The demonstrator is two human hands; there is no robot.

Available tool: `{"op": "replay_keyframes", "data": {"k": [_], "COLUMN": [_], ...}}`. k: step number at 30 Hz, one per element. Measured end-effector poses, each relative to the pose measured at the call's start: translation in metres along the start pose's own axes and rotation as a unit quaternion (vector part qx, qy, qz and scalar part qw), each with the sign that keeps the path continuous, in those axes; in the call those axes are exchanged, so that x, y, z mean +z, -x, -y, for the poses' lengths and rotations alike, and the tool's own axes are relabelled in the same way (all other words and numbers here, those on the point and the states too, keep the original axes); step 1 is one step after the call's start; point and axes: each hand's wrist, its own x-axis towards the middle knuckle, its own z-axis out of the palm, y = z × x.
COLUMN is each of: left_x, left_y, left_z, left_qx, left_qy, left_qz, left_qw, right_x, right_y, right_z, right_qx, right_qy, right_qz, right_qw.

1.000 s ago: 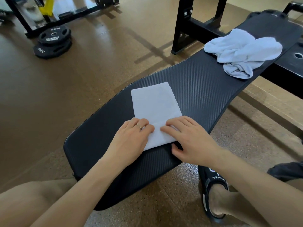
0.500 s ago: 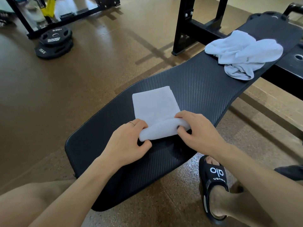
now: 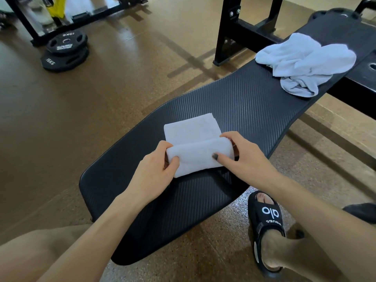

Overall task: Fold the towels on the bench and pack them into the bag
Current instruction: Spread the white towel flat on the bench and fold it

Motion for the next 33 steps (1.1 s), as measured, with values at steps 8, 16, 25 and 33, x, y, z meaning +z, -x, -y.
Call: {"op": "replay_keyframes", "data": {"k": [8, 16, 25, 33], "left_x": [0.007, 0.009, 0.015, 0.011], "left_y": [-0.009, -0.012, -0.006, -0.004], "left_z": [0.005, 0.006, 0.0, 0.005], "left_qx": [-0.016, 0.081, 0.291, 0.197], "left_qy": [0.003, -0.212, -0.332, -0.259], "left_qz": [0.01, -0.071, -0.08, -0.038], "left_qw": [1.0, 0.971, 0.894, 0.945], "right_x": [0.003, 0.005, 0.013, 0.008], "right_y": [-0.015, -0.021, -0.014, -0.002], "right_z": [0.004, 0.003, 0.012, 0.003], "right_qx": [0.07, 0.072, -0.189, -0.223], "right_qy": [-0.035, -0.051, 0.233, 0.32], "right_qz": [-0.012, -0.048, -0.132, 0.021], "right_qw": [0.997, 0.995, 0.945, 0.92]}}
